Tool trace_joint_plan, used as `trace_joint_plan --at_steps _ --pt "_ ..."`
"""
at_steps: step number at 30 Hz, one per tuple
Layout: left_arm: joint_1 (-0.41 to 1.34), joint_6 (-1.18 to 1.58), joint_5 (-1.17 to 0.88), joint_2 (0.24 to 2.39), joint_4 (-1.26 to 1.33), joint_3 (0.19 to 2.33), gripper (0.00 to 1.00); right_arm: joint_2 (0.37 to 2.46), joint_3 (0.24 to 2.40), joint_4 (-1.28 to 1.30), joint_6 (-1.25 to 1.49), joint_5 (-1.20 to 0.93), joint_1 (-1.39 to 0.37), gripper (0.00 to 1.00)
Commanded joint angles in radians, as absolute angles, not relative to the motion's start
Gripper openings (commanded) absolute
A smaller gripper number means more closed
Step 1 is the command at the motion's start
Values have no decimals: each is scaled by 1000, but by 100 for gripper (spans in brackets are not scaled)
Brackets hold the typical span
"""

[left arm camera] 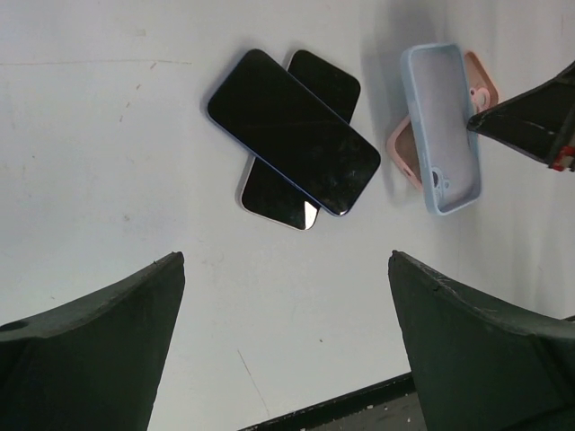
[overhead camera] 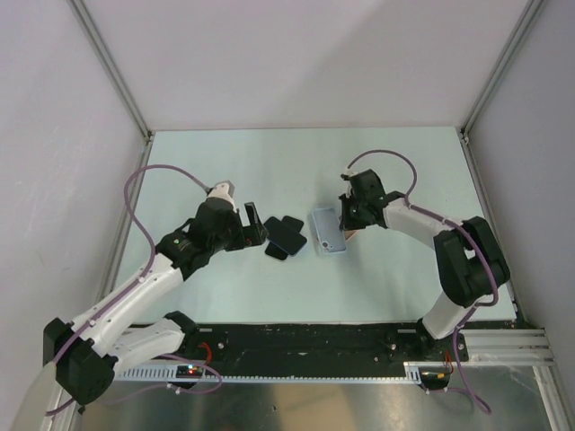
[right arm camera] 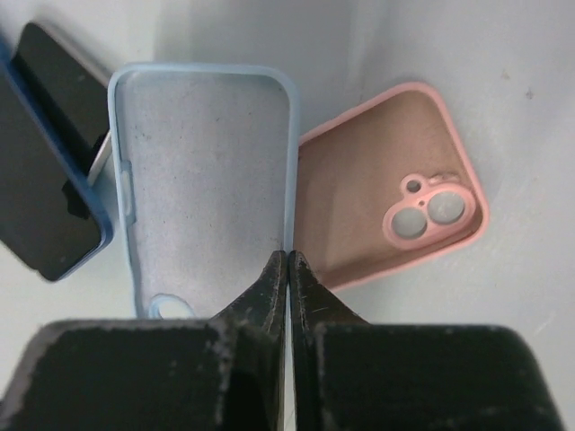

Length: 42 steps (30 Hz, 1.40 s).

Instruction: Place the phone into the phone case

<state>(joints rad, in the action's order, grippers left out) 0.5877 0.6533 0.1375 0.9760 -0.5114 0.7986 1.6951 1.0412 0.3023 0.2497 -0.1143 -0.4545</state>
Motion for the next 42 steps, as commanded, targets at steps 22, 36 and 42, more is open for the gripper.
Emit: trace_joint_plan --at_steps 22,36,42 --pt "615 632 -43 1037 -429 743 89 1394 796 436 299 -12 -969 0" --pt "812 505 -30 1243 -411 783 75 1299 805 478 346 181 -986 76" --pt "912 435 40 1437 -410 875 68 1073 803 584 549 323 -873 78"
